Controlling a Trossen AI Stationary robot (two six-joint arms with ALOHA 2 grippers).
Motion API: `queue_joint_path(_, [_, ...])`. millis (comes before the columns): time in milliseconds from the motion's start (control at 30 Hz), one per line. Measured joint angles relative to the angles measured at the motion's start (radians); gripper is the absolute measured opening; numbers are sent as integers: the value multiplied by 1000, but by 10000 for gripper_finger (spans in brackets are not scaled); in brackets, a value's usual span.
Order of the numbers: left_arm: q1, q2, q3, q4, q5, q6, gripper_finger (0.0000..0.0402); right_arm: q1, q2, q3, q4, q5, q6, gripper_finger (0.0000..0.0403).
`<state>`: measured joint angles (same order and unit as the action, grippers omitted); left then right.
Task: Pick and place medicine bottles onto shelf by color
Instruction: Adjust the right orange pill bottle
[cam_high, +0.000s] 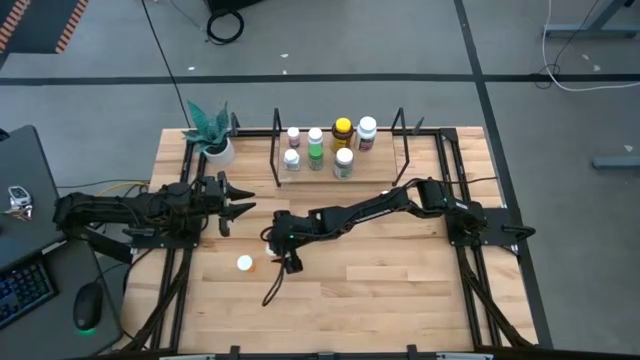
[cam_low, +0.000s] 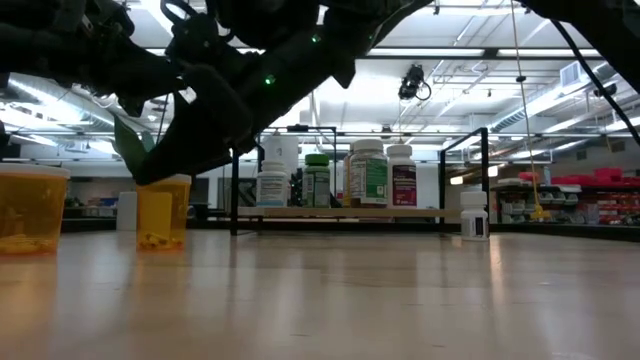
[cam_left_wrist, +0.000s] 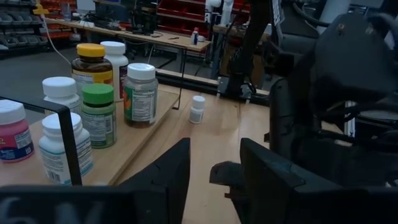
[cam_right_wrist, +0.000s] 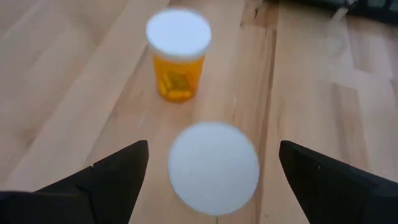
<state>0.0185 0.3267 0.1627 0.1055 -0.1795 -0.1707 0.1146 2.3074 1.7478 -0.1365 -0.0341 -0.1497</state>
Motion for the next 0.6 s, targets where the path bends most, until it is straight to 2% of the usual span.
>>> queue_joint_path(300, [0,0,0,0,0,0,138,-14,0,-41,39,-5,23,369])
queue_joint_path(600, [0,0,0,0,0,0,149,-20,0,-41,40,-20,44,369])
